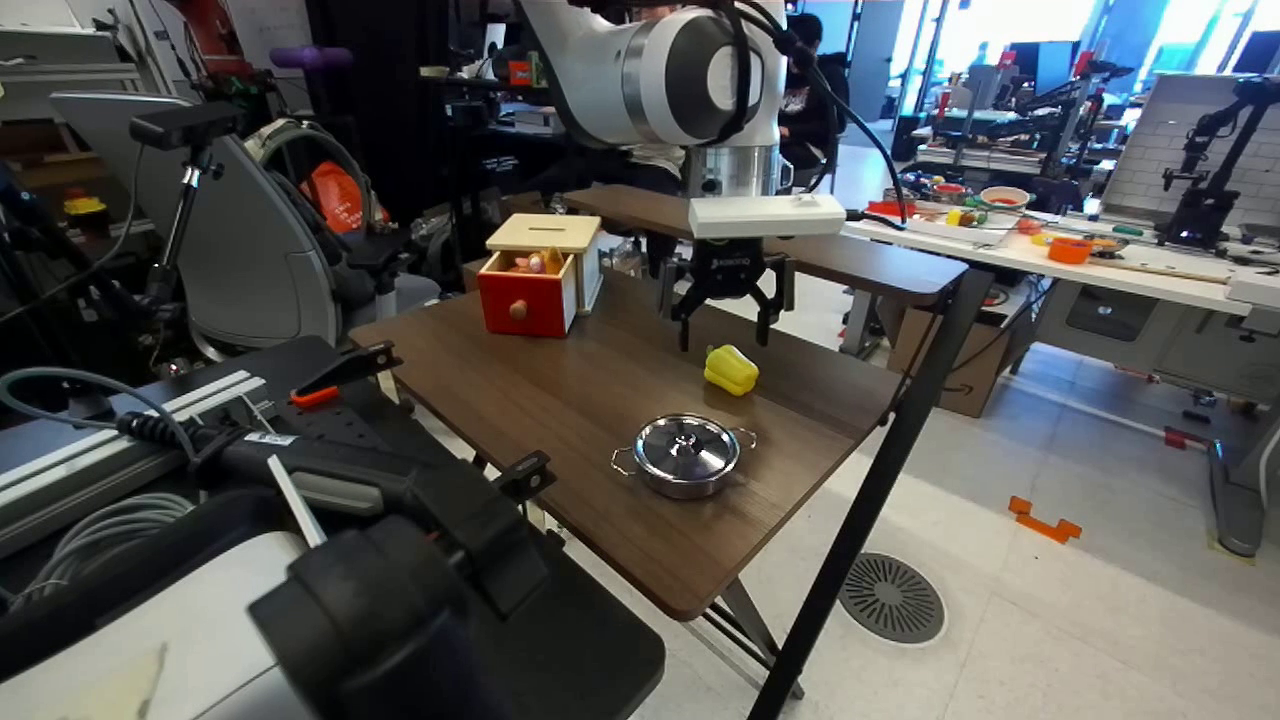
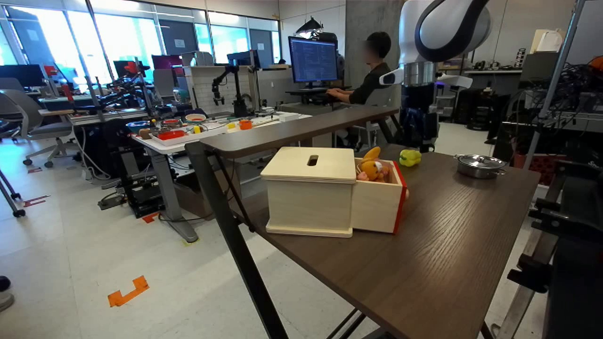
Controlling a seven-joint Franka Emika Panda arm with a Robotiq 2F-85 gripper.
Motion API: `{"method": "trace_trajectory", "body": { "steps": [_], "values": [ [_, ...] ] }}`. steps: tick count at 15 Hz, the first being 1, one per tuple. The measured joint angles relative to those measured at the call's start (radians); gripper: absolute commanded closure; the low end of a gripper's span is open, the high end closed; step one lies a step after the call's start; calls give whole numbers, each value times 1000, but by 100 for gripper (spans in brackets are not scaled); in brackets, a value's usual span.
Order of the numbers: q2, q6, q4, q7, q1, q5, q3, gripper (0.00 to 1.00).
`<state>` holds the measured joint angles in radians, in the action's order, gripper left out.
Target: Move the yellow pepper forward
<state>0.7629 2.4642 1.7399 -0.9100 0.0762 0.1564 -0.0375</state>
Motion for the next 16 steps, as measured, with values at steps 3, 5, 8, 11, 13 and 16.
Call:
{"method": "trace_trajectory", "body": {
  "steps": [3, 5, 8, 11, 13, 16],
  "values": [
    [44, -17, -56, 7, 0, 8, 0, 26],
    [68, -19, -81, 11, -1, 14, 2, 42],
    [93, -20, -105, 11, -1, 15, 5, 65],
    [99, -25, -119, 11, 0, 16, 5, 71],
    [99, -29, -121, 11, 1, 16, 5, 71],
    [91, -28, -119, 11, 8, 16, 4, 71]
  ]
}}
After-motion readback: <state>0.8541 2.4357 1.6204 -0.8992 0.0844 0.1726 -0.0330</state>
